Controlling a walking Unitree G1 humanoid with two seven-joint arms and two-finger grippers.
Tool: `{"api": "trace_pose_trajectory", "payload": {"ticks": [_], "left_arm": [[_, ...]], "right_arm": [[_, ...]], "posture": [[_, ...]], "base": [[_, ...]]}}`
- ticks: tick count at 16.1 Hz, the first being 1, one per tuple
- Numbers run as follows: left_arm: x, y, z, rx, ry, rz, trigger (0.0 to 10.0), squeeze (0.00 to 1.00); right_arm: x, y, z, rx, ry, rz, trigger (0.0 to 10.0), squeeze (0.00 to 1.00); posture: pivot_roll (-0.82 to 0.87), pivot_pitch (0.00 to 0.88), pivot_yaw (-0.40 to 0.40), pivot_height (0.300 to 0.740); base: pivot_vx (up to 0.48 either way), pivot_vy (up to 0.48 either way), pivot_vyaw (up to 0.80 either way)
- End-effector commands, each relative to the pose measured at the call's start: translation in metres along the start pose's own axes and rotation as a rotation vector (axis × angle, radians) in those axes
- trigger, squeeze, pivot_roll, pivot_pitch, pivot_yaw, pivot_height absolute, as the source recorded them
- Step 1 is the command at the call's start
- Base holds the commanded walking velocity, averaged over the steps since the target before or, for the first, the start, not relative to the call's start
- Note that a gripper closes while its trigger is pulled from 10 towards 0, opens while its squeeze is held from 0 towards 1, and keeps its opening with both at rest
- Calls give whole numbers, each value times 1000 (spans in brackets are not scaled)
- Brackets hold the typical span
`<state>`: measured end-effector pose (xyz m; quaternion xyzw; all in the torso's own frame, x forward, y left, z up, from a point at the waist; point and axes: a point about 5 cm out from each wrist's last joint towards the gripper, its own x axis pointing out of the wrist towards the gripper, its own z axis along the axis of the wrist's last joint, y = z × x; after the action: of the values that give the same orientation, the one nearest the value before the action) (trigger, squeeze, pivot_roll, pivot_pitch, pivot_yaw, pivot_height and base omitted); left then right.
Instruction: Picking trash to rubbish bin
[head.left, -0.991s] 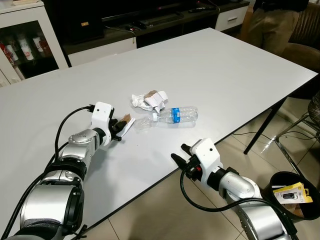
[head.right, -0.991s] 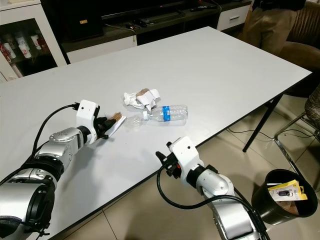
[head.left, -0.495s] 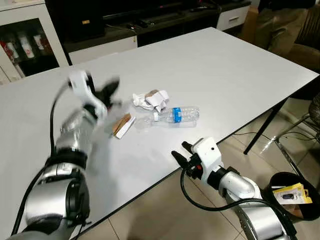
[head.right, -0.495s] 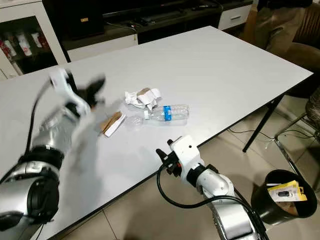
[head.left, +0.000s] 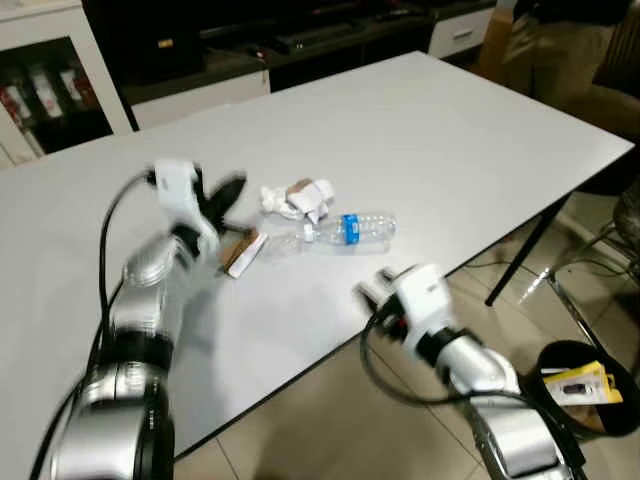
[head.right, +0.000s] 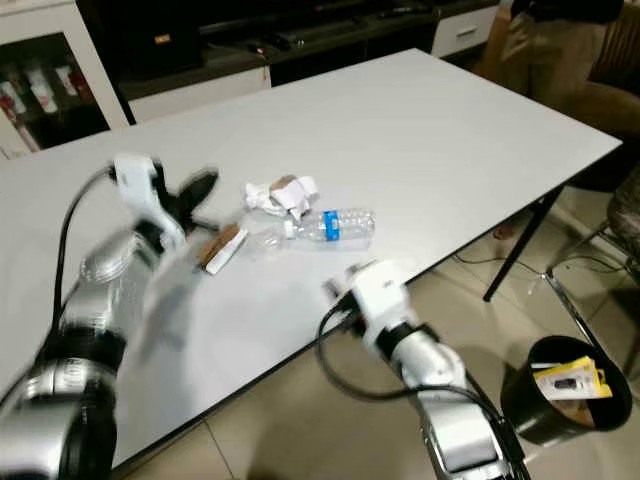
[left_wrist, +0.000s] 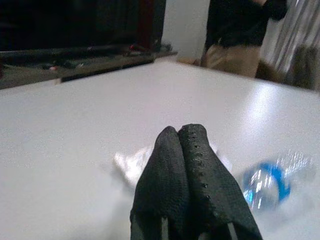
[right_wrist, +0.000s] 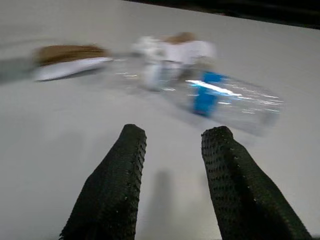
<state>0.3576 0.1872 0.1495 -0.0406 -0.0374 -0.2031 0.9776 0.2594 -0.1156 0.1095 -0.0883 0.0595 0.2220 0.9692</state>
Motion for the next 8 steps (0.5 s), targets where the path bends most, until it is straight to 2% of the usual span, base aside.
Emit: {"api": "trace_pose_trajectory", "payload": {"ticks": [1,3,4,5,8], "left_arm": [[-1,-8,4,59,-2,-4,10000,0],[-17,-20,-11,70,49,41,10000,0],[-19,-21,-12,72,49,43,10000,0],[-32,-25,-21,94,91,53,10000,0],[-46,-30,-30,108,136,61,10000,0]], "right_arm": [[1,-13,-2,-5,9,-104,10000,0],[-2,-12,-6,-24,20,-110,10000,0],[-2,-12,-6,-30,20,-103,10000,0],[-1,-11,-7,-39,18,-102,10000,0],[-1,-11,-12,4,30,-135,10000,0]], "posture": [[-57,0,24,740],[-41,0,6,740],[-39,0,3,740],[-27,0,-10,740],[-17,0,-18,740]], "base": [[0,0,0],[0,0,0],[0,0,0],[0,0,0],[0,0,0]]}}
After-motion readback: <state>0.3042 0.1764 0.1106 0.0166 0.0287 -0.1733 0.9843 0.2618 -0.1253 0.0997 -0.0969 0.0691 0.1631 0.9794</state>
